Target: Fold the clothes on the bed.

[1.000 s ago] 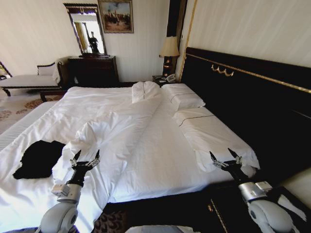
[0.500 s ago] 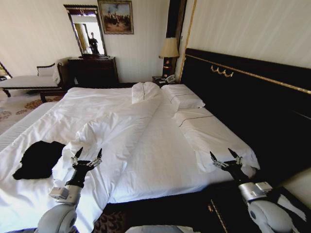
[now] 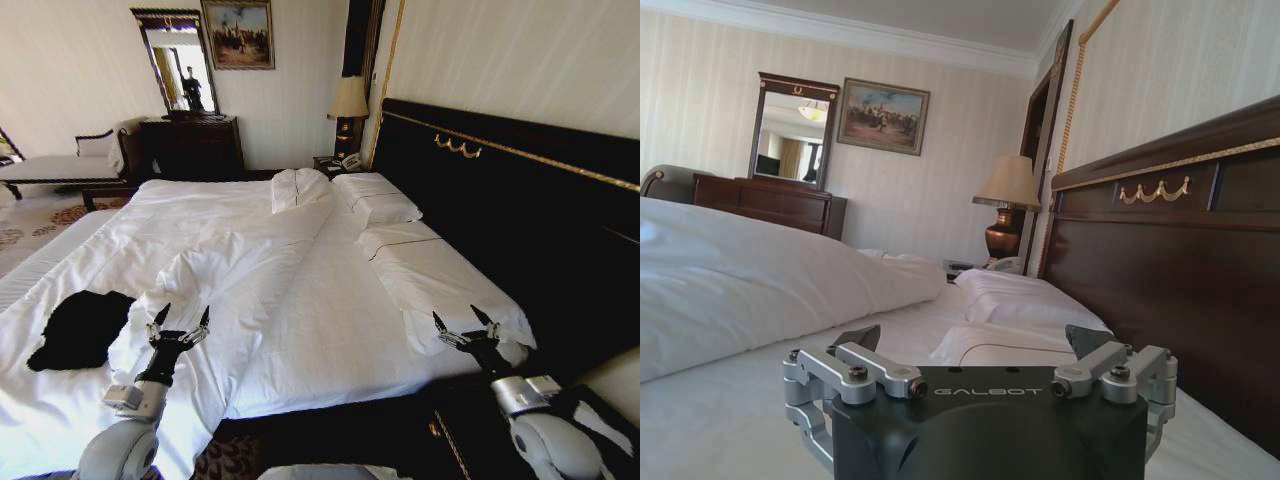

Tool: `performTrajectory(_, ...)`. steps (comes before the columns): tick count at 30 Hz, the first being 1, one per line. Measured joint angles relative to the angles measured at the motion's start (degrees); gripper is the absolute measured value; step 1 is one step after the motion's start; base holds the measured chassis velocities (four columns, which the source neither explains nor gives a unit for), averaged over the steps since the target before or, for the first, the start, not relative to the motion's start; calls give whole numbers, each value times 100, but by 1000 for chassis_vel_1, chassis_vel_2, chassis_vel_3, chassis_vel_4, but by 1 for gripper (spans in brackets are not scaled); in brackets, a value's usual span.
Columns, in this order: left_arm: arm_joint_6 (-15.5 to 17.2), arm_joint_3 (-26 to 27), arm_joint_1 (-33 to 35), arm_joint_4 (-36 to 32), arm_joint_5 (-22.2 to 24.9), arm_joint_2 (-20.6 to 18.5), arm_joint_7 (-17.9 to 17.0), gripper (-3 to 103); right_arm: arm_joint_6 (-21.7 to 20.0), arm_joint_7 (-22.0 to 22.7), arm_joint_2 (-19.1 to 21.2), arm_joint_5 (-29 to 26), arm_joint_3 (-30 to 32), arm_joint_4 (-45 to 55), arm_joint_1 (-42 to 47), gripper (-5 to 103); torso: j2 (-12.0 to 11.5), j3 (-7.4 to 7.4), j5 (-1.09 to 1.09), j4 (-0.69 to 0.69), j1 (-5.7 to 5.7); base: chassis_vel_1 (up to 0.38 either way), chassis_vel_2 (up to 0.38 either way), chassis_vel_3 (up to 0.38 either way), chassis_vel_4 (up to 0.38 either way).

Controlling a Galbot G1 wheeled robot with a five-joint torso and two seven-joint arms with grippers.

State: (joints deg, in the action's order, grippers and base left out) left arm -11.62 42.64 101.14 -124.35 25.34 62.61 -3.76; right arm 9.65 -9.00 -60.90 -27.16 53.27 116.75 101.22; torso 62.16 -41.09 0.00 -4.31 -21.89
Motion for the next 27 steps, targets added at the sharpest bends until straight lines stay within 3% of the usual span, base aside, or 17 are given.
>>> performTrajectory(27, -93, 83, 2, -142, -13, -10, -56, 100, 9, -94, -97, 145, 29, -9, 45, 100, 0, 0, 0, 0, 0, 30, 31, -25, -29)
